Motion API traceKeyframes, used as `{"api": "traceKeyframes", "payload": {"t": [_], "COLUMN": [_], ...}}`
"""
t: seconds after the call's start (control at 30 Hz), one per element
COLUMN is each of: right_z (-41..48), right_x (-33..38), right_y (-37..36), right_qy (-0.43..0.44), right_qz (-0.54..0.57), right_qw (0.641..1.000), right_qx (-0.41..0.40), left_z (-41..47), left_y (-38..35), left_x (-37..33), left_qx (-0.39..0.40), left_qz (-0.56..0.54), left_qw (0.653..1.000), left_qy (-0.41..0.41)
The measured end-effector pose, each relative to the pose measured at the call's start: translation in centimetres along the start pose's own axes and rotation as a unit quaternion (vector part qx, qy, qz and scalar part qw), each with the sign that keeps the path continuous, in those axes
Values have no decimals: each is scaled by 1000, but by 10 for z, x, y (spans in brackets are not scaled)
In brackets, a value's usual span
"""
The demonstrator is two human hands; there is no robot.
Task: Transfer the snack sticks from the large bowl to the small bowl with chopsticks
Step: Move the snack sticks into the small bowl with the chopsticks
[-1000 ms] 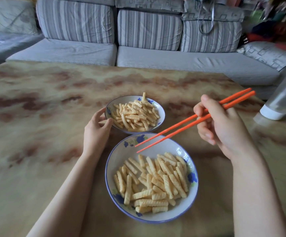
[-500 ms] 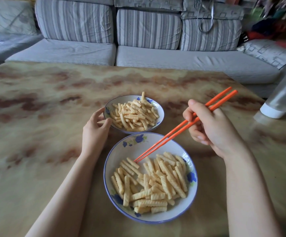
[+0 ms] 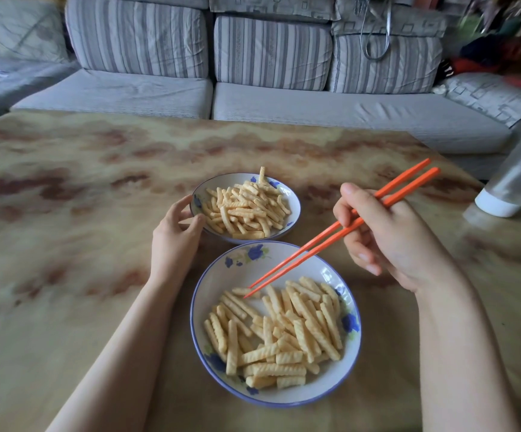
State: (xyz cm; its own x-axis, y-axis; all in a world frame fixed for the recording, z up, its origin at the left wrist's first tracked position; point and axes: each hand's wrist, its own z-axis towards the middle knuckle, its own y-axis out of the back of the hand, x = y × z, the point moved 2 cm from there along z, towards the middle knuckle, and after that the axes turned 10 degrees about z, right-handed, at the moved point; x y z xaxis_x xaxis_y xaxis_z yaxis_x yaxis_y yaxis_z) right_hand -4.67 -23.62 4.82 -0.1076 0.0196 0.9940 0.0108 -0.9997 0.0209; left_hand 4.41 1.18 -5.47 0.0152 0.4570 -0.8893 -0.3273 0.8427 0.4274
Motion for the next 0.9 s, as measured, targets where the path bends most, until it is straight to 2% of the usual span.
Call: {"api": "traceKeyframes", "payload": {"t": [0.23,0.37,0.47,0.57,0.73,0.9], "right_z": [4,8,12,16,25,28], "right_x": [-3,-2,-4,-9,-22,-29], "right_y": [-3,0,3,1,-11,-17], "right_qy": [25,73,106,125,111,97], "right_qz": [24,89,153,186,168,159], "right_qw": [999,987,963,944,941,947], "right_qx": [-37,-113,-194,-243,-272,-262], "left_z": [1,1,1,1,1,1], "left_y": [-1,-1,0,-1,0,-1], "left_x": [1,1,1,2,2,1], "left_qx": [-2,-1,-1,-1,-2,-4], "left_qz": [-1,1,-2,0,5,0], "left_qw": [1000,1000,1000,1000,1000,1000], "left_qy": [0,-1,-1,0,-1,3]}}
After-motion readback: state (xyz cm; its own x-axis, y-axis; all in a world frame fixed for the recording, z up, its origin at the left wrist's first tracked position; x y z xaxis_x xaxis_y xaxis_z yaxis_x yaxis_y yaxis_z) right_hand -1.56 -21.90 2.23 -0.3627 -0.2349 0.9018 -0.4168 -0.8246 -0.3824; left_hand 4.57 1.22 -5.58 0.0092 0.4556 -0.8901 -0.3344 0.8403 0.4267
